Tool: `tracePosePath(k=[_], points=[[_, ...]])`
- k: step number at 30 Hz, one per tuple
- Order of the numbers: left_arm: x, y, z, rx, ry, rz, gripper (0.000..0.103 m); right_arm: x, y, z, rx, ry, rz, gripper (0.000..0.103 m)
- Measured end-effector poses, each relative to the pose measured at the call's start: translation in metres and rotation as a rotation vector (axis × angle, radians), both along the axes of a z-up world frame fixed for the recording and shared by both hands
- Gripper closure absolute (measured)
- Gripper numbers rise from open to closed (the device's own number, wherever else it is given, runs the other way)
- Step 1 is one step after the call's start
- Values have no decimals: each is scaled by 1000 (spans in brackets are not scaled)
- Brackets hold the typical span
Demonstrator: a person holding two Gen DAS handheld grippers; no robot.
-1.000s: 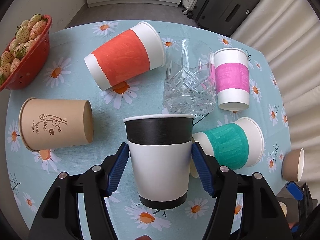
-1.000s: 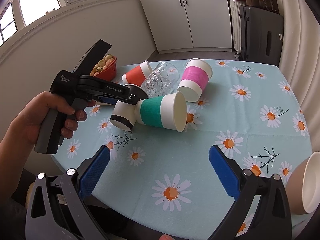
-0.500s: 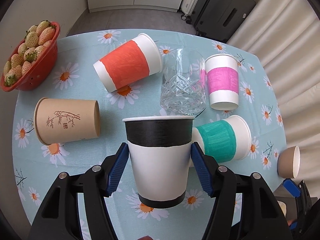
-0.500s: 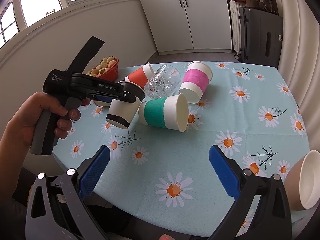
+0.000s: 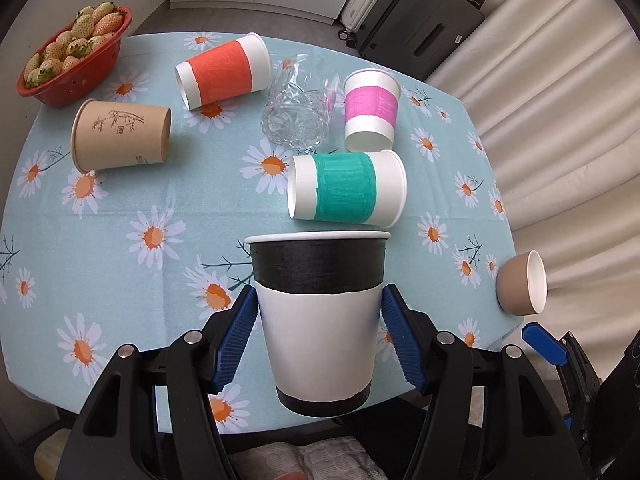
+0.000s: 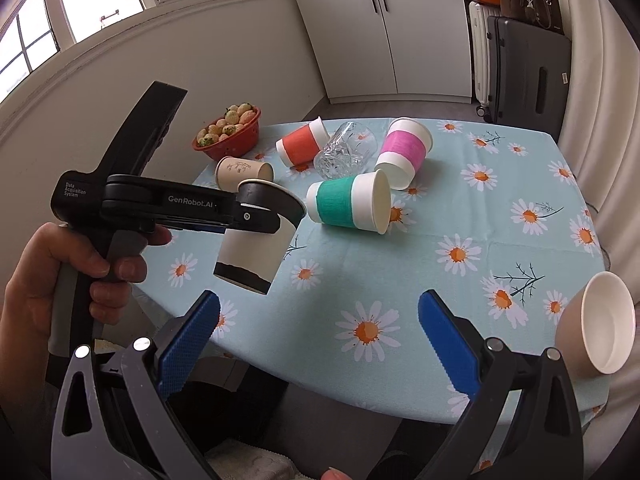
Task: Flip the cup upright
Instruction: 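Carry the cup toward the right gripper and grasp it with the right gripper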
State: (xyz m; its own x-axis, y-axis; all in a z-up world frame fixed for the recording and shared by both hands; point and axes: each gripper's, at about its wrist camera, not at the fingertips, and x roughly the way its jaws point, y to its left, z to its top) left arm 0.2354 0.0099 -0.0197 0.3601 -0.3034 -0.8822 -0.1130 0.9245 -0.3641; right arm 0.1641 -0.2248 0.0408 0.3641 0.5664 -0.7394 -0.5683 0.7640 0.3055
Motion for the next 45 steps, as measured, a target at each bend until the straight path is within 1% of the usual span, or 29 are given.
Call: tracePosePath(k=[6, 9, 16, 20, 24, 28, 32, 36, 38, 40, 43, 45], points=[[-18, -19, -20, -53, 22, 10, 41, -15, -6, 0, -15, 15, 19, 5], [-21, -24, -31, -63, 38, 13, 41, -19, -8, -4, -30, 24, 26, 5], [-19, -35, -48, -48, 58, -4, 39, -15, -5, -20, -56, 70, 48, 5], [-19, -35, -48, -41, 48, -2, 33, -11, -4, -27, -53, 89, 42, 5], [-19, -34, -40, -31, 28, -6, 33, -8, -3, -31, -30, 131, 44, 5], [-22, -29, -25, -36, -2, -3, 33, -8, 3, -30, -39, 137, 53, 5], [-32, -18, -4, -46, -46, 13, 33, -3, 13, -31, -87, 146, 45, 5], [-51, -7, 12, -39, -90, 20, 33, 11, 25, -39, -55, 247, 60, 5], [-63, 1, 15, -42, -105, 30, 33, 21, 33, -46, -42, 302, 57, 5], [-75, 12, 15, -54, -113, 47, 33, 31, 39, -54, -51, 343, 43, 5], [-90, 26, 12, -70, -116, 61, 33, 40, 51, -59, -113, 340, 29, 5], [-98, 38, 8, -85, -113, 83, 33, 46, 58, -65, -127, 362, 24, 7]])
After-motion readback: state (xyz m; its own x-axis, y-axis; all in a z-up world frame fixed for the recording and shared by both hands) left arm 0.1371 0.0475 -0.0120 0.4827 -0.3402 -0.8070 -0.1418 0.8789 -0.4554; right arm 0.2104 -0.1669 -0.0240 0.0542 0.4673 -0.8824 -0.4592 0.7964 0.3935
